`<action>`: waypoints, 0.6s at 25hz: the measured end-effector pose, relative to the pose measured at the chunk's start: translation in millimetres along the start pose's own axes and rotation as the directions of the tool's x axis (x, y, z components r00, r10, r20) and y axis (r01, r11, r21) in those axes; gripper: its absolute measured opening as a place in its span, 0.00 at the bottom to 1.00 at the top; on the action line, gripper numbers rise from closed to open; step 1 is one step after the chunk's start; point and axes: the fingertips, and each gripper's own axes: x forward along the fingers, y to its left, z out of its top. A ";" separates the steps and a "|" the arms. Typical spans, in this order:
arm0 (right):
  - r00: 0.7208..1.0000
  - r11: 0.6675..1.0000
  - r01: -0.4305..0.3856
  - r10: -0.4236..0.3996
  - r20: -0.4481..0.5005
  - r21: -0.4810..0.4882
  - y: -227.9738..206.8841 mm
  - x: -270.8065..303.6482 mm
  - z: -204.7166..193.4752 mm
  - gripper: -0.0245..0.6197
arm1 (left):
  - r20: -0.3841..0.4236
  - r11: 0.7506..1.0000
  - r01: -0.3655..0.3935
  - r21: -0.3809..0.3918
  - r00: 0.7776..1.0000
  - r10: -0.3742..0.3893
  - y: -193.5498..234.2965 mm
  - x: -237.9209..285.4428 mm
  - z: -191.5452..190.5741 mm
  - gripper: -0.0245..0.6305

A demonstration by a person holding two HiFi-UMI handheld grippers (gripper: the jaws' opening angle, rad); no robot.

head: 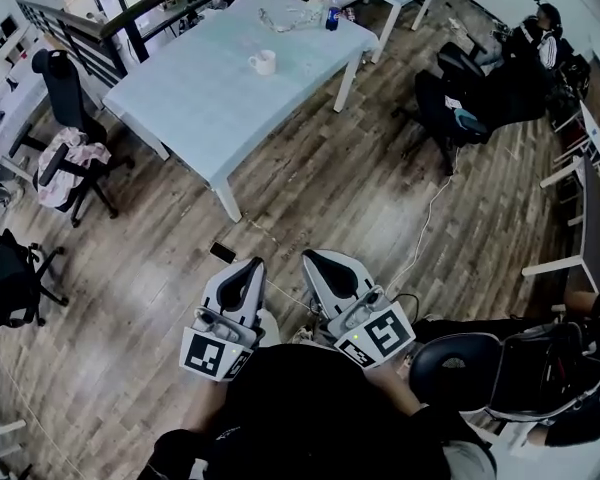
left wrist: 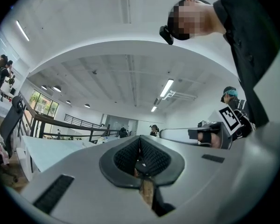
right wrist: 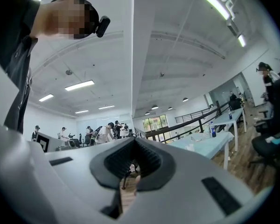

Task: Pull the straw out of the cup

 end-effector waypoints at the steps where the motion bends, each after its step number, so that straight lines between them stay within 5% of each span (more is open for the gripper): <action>1: 1.000 1.000 0.007 -0.007 -0.001 -0.004 -3.2 8.5 1.0 0.05 | 0.000 1.000 0.005 -0.004 1.000 -0.005 8.4 5.0 0.7 0.06; 15: 0.998 0.997 0.066 -0.065 0.027 -0.028 -7.1 116.0 3.6 0.05 | 0.022 0.994 0.111 0.023 0.994 -0.112 106.7 39.0 24.2 0.06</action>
